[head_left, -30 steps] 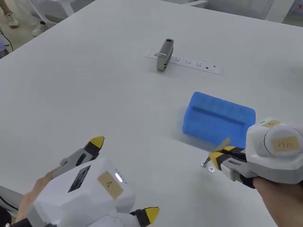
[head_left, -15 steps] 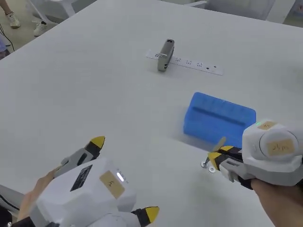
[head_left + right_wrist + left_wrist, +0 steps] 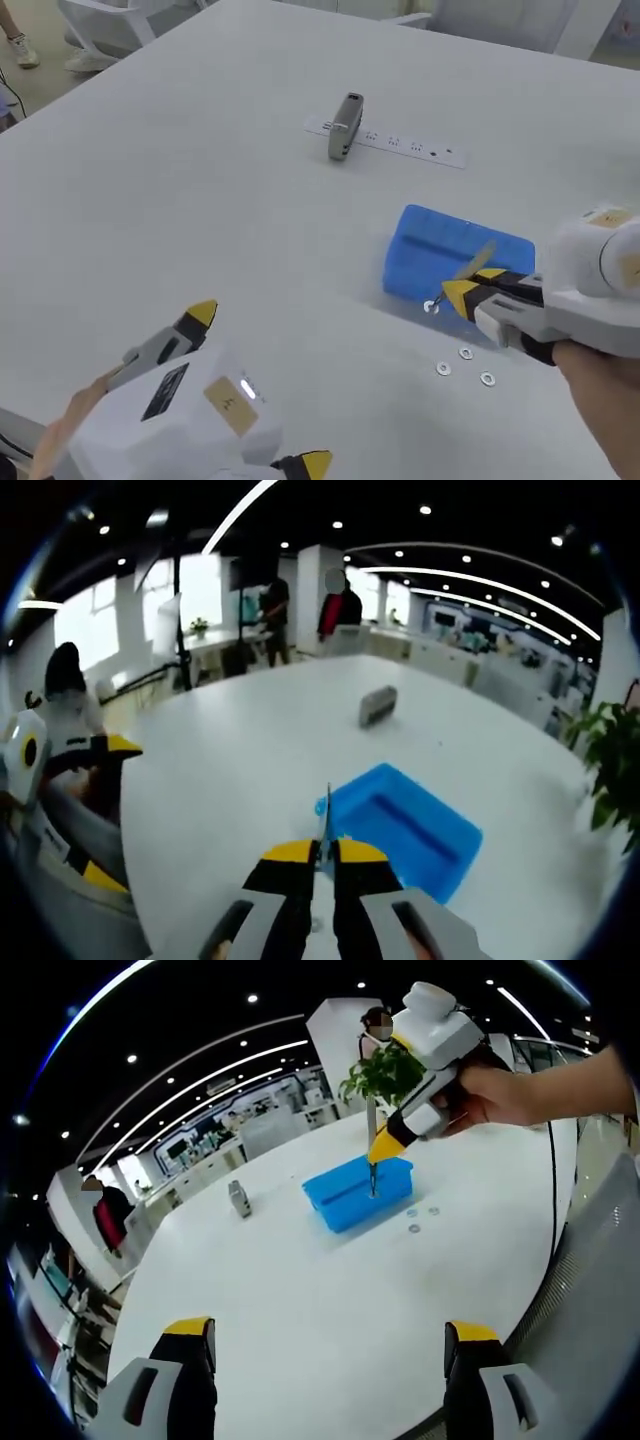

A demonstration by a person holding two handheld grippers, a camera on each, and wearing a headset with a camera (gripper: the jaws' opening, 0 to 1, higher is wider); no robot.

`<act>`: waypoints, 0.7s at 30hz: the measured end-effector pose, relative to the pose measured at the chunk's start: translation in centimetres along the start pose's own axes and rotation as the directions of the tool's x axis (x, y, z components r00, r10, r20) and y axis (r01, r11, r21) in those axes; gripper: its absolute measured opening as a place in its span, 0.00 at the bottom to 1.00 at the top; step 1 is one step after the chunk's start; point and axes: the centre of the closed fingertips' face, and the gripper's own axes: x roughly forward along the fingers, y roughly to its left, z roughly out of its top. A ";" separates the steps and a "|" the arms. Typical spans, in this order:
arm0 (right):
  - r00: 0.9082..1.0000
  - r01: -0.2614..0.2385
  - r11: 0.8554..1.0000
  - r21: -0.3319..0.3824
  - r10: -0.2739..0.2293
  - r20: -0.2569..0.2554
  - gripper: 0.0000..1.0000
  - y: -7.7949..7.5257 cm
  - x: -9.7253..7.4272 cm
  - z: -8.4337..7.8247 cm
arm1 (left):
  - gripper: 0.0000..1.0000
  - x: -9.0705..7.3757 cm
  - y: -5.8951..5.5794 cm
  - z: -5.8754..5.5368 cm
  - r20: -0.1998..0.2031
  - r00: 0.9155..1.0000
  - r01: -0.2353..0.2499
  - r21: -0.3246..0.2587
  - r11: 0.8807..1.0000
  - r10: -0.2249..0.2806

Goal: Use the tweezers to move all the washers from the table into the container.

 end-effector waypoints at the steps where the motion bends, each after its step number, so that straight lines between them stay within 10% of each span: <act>1: 1.000 0.005 1.000 0.002 -0.005 0.010 0.02 -0.2 0.0 0.4 | 0.97 0.0 0.0 0.0 0.000 1.000 0.000 0.000 1.000 0.000; 21: 0.997 0.079 0.996 0.045 -0.080 0.003 0.02 -3.5 5.3 0.0 | 0.97 -0.1 0.3 0.1 0.006 1.000 -0.009 -0.016 1.000 0.009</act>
